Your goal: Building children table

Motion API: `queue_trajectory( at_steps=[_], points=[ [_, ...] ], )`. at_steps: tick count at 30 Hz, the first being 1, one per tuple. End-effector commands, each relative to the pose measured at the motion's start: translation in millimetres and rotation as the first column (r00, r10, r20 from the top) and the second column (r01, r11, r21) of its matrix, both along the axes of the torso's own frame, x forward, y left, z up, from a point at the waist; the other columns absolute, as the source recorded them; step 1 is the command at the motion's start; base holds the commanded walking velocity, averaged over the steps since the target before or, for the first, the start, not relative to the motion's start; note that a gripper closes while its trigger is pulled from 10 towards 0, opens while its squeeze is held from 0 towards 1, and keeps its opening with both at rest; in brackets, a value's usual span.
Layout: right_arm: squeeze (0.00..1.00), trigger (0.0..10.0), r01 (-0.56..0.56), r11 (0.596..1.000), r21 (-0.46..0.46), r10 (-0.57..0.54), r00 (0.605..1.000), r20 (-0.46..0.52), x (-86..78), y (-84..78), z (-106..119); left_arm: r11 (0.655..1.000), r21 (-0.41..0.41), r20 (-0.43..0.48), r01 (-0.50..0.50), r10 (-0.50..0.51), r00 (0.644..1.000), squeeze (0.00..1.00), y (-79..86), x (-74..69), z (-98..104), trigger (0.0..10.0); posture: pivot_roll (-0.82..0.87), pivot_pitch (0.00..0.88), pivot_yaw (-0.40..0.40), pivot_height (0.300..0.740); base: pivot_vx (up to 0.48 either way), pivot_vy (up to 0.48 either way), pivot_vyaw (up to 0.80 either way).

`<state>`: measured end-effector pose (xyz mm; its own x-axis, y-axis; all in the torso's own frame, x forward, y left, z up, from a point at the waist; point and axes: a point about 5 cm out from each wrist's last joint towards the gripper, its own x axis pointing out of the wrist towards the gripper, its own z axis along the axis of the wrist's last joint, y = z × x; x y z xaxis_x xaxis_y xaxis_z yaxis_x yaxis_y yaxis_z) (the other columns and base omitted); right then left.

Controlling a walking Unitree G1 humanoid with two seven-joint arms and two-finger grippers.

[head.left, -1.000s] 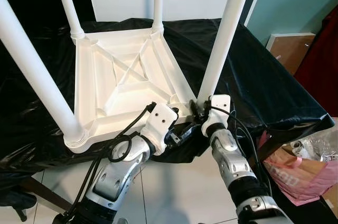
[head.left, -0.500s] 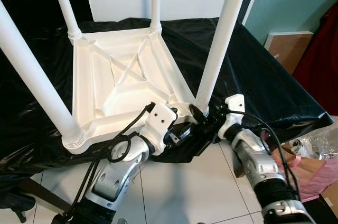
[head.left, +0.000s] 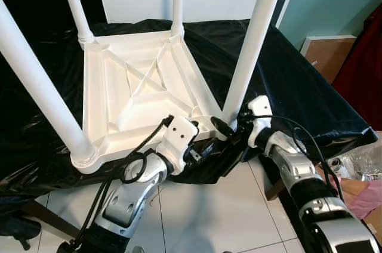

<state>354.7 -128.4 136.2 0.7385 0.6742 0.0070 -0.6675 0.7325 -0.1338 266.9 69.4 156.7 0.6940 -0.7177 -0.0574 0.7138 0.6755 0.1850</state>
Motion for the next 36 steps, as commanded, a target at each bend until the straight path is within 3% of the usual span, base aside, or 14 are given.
queue_trajectory(
  at_steps=[1, 2, 15, 16, 22, 25, 31, 32, 33, 36],
  points=[
    [0.00, 4.9, -0.022, 0.999, -0.032, 0.021, 1.000, -0.015, -1.0, -0.2, -5, 1.000, 0.002, -0.003, 0.025, -0.025, 1.000, 0.00, -1.2, -0.9, 1, 10.0, 0.05, 0.062, -0.074, 0.740, 0.000, 0.000, 0.00],
    [0.00, 0.2, -0.040, 0.998, -0.048, 0.038, 0.999, -0.025, -0.3, 1.4, -7, 1.000, 0.003, -0.002, 0.023, -0.023, 1.000, 0.00, -1.1, -0.8, 1, 10.0, 0.06, 0.063, -0.077, 0.740, 0.000, 0.000, 0.00],
    [0.00, 0.0, -0.062, 0.994, -0.090, 0.057, 0.997, -0.056, -0.2, -2.2, -16, 1.000, 0.003, -0.006, 0.011, -0.011, 1.000, 0.00, 0.3, -2.5, 0, 10.0, 0.06, 0.066, -0.085, 0.740, 0.000, 0.000, 0.00],
    [0.00, 10.0, -0.051, 0.995, -0.086, 0.045, 0.997, -0.067, -0.1, -3.2, -19, 1.000, 0.002, -0.006, 0.011, -0.011, 1.000, 0.00, 0.2, -2.5, 0, 10.0, 0.06, 0.064, -0.085, 0.740, 0.000, 0.000, 0.00],
    [0.00, 10.0, 0.016, 0.998, -0.056, -0.021, 0.996, -0.081, -2.7, -1.6, -26, 1.000, 0.003, -0.005, 0.012, -0.012, 1.000, 0.00, -0.1, -2.9, -1, 10.0, 0.06, 0.056, -0.085, 0.740, 0.000, 0.000, 0.00],
    [0.00, 10.0, 0.125, 0.990, -0.060, -0.130, 0.988, -0.084, -4.8, 0.2, -34, 1.000, 0.005, -0.007, 0.013, -0.013, 1.000, 0.00, 0.0, -3.5, -2, 10.0, 0.06, 0.052, -0.084, 0.740, 0.000, 0.000, 0.00],
    [0.00, 10.0, 0.211, 0.977, -0.044, -0.214, 0.972, -0.101, -7.9, 2.4, -42, 1.000, 0.009, -0.010, 0.015, -0.015, 1.000, 0.00, 0.1, -3.8, -4, 10.0, 0.06, 0.048, -0.081, 0.740, 0.000, 0.000, 0.00],
    [0.00, 10.0, 0.323, 0.946, -0.025, -0.324, 0.939, -0.117, -10.0, 3.2, -47, 1.000, 0.010, -0.012, 0.017, -0.017, 1.000, 0.00, -0.2, -4.0, -4, 10.0, 0.06, 0.049, -0.079, 0.740, 0.000, 0.000, 0.00],
    [0.00, 10.0, 0.323, 0.946, -0.025, -0.324, 0.939, -0.117, -10.0, 3.2, -47, 1.000, 0.010, -0.012, 0.017, -0.017, 1.000, 0.00, -0.2, -4.0, -4, 10.0, 0.06, 0.049, -0.079, 0.740, 0.000, 0.000, 0.00],
    [0.00, 10.0, 0.466, 0.885, -0.005, -0.462, 0.876, -0.138, -14.2, 4.5, -54, 1.000, 0.010, -0.014, 0.021, -0.020, 1.000, 0.00, -0.6, -4.4, -5, 10.0, 0.06, 0.049, -0.078, 0.740, 0.000, 0.000, 0.00]
  ],
)
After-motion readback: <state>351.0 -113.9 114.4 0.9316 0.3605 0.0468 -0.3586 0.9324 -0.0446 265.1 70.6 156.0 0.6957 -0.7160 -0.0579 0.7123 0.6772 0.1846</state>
